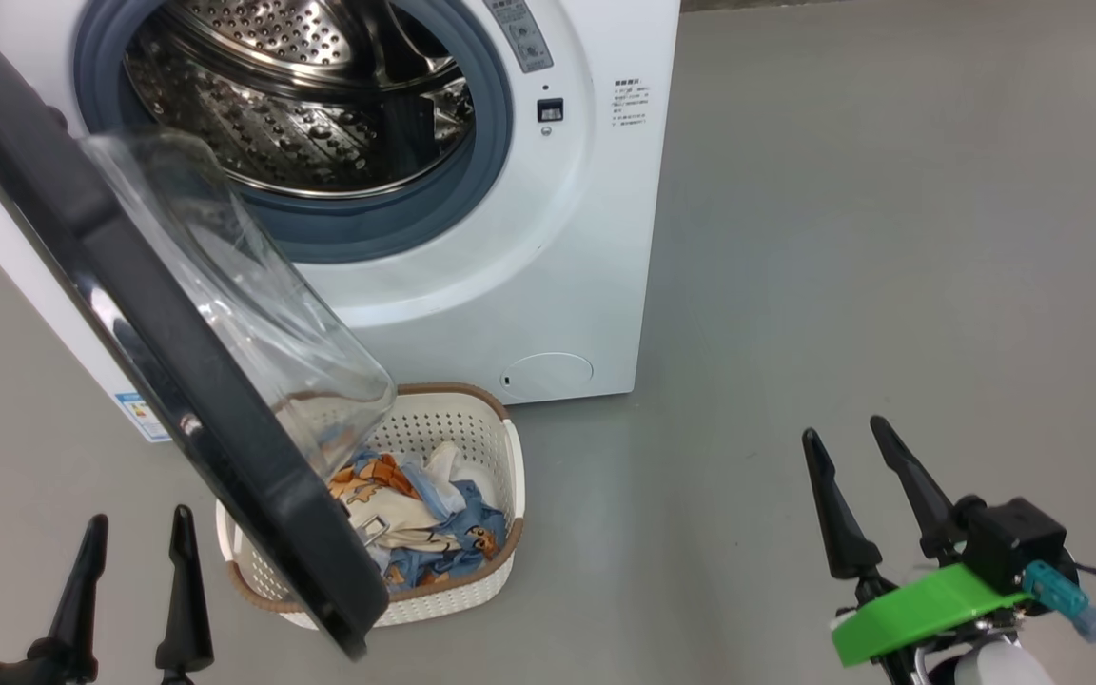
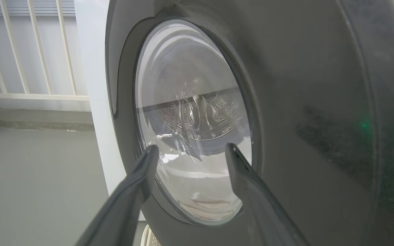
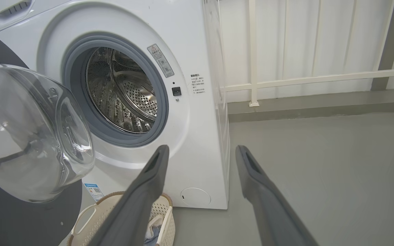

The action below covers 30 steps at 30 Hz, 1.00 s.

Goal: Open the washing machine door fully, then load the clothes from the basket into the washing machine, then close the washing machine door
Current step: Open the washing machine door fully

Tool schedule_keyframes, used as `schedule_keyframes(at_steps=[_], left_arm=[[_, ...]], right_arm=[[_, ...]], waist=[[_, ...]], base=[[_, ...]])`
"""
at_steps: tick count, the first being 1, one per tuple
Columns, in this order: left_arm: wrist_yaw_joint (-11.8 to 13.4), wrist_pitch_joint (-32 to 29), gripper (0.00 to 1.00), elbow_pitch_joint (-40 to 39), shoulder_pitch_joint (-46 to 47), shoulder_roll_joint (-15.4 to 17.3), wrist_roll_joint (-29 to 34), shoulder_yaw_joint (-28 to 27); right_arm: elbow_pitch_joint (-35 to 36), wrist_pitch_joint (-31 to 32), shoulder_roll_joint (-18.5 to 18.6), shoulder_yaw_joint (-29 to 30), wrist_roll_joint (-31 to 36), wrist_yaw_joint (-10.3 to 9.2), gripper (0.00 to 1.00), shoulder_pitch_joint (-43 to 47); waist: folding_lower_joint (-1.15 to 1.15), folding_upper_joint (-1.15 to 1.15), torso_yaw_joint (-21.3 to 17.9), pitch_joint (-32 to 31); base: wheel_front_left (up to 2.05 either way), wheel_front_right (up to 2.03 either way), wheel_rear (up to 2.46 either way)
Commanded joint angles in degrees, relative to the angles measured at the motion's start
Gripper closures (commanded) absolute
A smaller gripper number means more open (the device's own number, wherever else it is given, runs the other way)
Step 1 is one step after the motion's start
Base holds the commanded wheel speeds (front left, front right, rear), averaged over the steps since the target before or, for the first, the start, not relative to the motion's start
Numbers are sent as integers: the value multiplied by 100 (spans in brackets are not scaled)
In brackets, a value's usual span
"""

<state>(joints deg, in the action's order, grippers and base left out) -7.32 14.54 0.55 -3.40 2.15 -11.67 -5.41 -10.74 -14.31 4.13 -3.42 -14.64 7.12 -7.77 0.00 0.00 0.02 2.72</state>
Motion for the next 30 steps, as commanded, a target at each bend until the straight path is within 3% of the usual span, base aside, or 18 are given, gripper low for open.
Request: schedule_keyframes(at_steps=[1, 11, 30], left_arm=[[10, 46, 0, -122, 67, 74, 30, -197], [71, 46, 0, -89, 10, 73, 81, -123], [64, 46, 0, 27, 32, 73, 87, -55]], right_arm=[[204, -68, -41, -73, 136, 36, 0, 18], [345, -68, -120, 272, 903, 36, 0, 359], [361, -69, -124, 415, 1009, 36, 0, 366]], waist=[[0, 0, -1, 0], [0, 0, -16, -13], [0, 0, 4, -7]], base=[[0, 0, 0], [0, 0, 0], [0, 0, 0]])
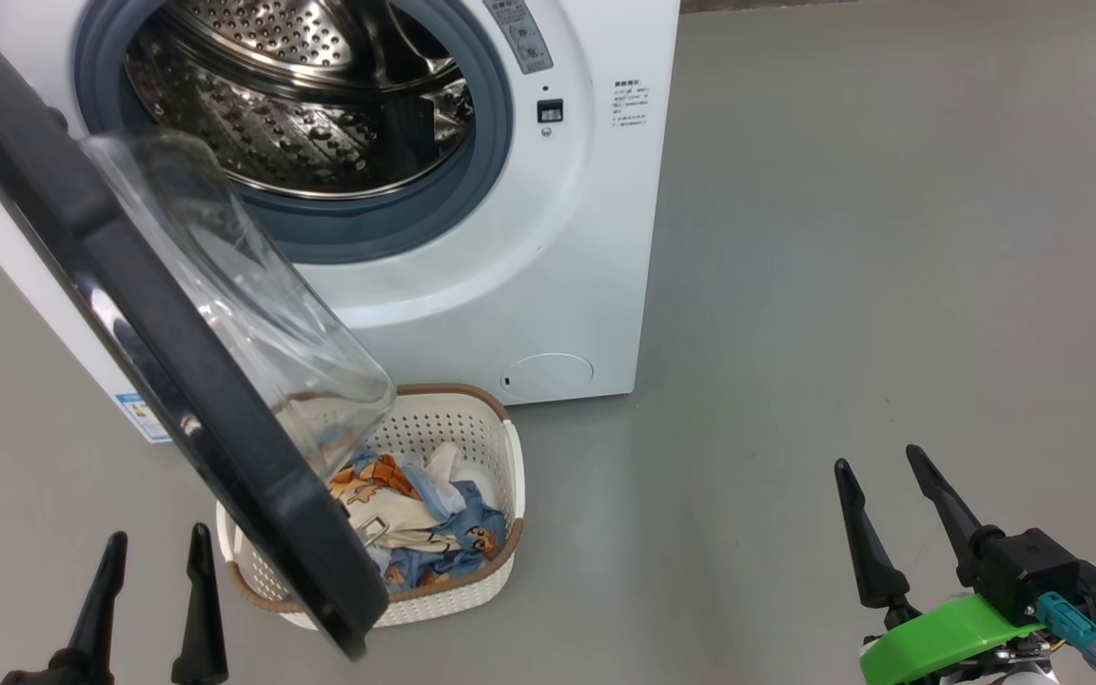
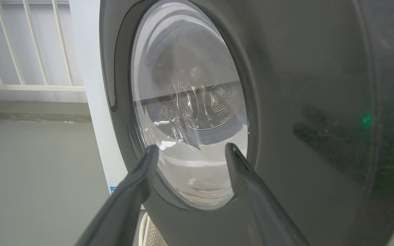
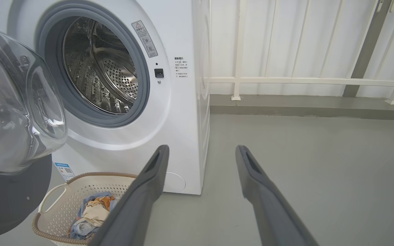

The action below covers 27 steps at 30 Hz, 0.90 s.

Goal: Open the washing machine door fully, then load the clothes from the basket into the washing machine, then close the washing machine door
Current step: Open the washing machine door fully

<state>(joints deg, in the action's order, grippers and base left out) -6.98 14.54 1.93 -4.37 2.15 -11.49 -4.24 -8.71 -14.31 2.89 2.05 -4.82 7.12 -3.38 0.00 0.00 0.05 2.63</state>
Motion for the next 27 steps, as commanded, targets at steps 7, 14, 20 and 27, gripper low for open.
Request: schedule_keyframes(at_steps=[7, 14, 20, 27], left_arm=[[24, 46, 0, -94, 133, 73, 71, -164], [10, 46, 100, 12, 148, 73, 63, -143], [6, 46, 100, -461, 362, 73, 33, -436], [20, 46, 100, -1490, 819, 73, 246, -742]], right_arm=[[154, -69, -1, -157, -66, 36, 0, -83], [139, -69, -1, -166, -80, 36, 0, -101], [98, -69, -1, -205, -119, 36, 0, -119], [54, -69, -2, -197, -97, 36, 0, -134]], waist=[[0, 0, 9, 13], [0, 0, 21, 13], [0, 0, 7, 16], [0, 0, -2, 4]], base=[[0, 0, 0], [0, 0, 0], [0, 0, 0], [0, 0, 0]])
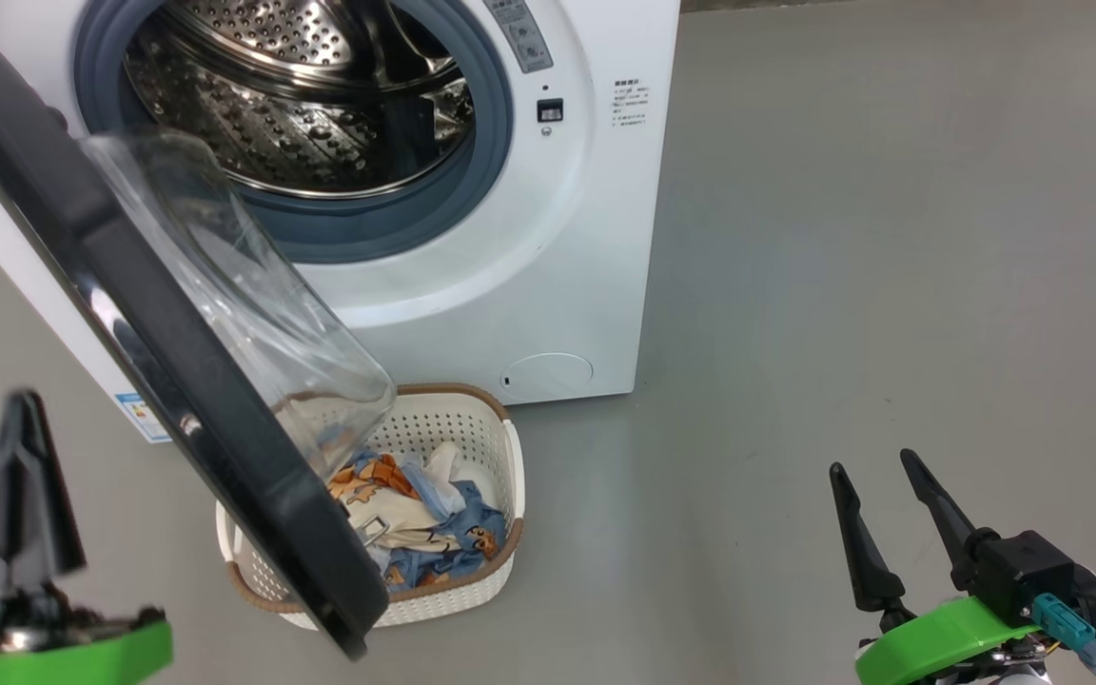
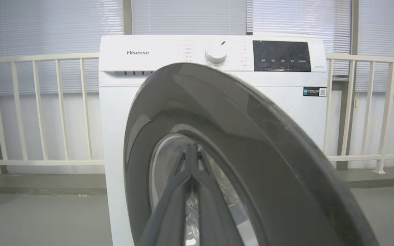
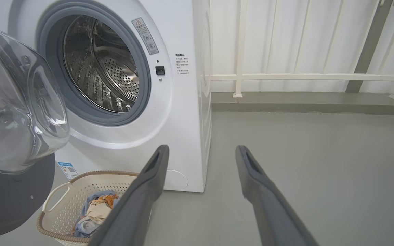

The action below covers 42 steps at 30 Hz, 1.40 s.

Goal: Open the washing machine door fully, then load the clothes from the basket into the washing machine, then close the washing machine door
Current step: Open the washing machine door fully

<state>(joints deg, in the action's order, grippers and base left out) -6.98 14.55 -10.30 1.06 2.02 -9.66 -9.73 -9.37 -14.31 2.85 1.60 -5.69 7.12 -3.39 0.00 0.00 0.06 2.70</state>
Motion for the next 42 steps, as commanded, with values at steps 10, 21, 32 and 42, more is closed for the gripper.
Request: schedule_keyframes(at_steps=[10, 21, 32, 42], left_arm=[[-42, 45, 100, -1861, 724, 108, 279, 605], [-49, 45, 100, -1718, 479, 547, 128, 2758], [-50, 45, 100, -589, 233, 521, -136, 3399], [-23, 45, 100, 472, 173, 434, -321, 3376]], right_arm=[[93, -69, 3, -174, -46, 36, 0, -129], [14, -69, 3, -198, -53, 36, 0, -118], [-29, -69, 3, -251, -28, 36, 0, -142], [-62, -69, 3, -312, -97, 36, 0, -164]], waist=[[0, 0, -25, -9], [0, 0, 12, -58], [0, 0, 11, -46], [0, 0, 3, -4]], base=[[0, 0, 0], [0, 0, 0], [0, 0, 0], [0, 0, 0]])
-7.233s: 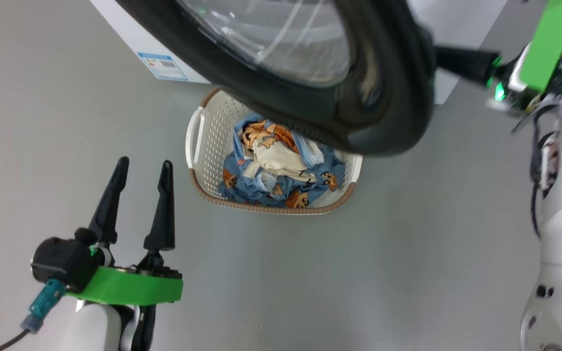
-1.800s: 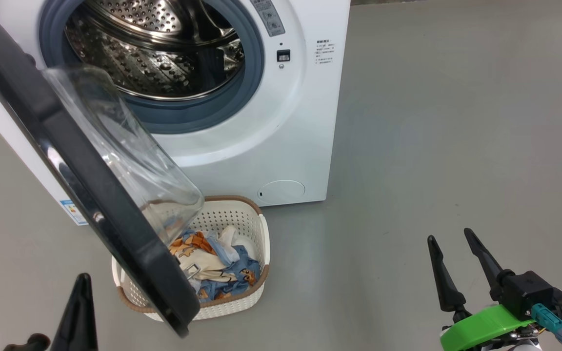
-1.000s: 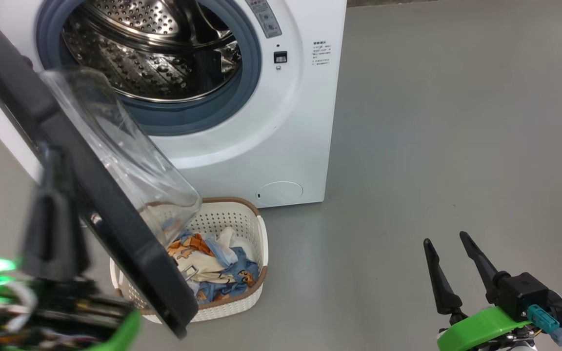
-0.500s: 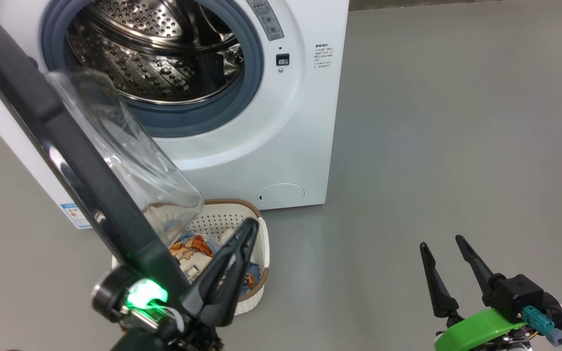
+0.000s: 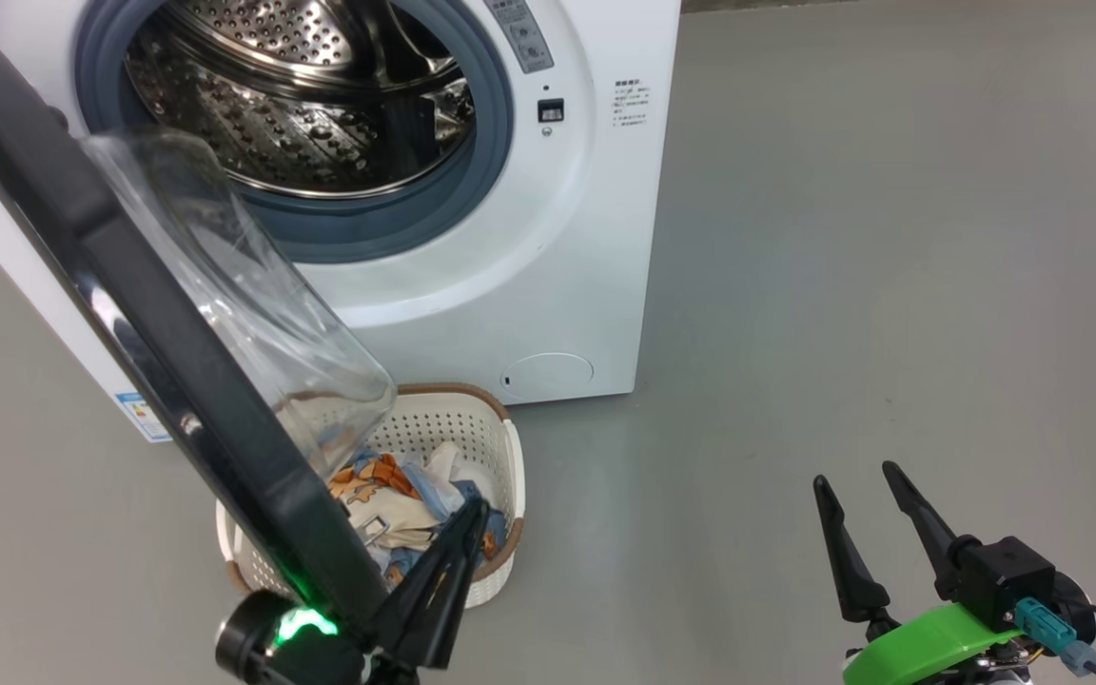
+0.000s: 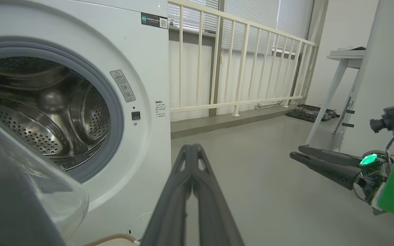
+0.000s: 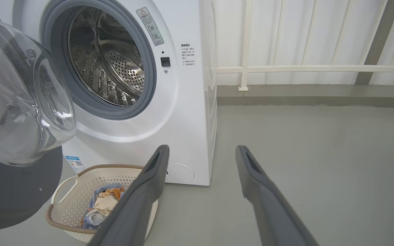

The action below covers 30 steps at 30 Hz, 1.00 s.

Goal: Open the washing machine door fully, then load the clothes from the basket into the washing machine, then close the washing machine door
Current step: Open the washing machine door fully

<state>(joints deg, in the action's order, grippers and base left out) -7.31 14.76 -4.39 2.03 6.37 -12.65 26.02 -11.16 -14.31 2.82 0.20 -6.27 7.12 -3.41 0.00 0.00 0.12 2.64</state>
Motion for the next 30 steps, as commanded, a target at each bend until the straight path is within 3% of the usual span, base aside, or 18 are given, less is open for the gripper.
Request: schedule_keyframes(at_steps=[1, 19, 30], left_arm=[[16, 24, 100, -41, 66, -11, -26, -218], [103, 24, 100, 926, 94, -182, -204, -938], [136, 24, 100, 888, 2, -212, -151, -1406]], right_arm=[[113, -69, 6, -175, -48, 36, 0, -165], [79, -69, 6, -164, -149, 36, 0, -187], [80, -69, 6, -147, -187, 36, 0, -172]], waist=[[0, 0, -9, 8], [0, 0, 40, 49], [0, 0, 268, 86]], base=[[0, 0, 0], [0, 0, 0], [0, 0, 0]])
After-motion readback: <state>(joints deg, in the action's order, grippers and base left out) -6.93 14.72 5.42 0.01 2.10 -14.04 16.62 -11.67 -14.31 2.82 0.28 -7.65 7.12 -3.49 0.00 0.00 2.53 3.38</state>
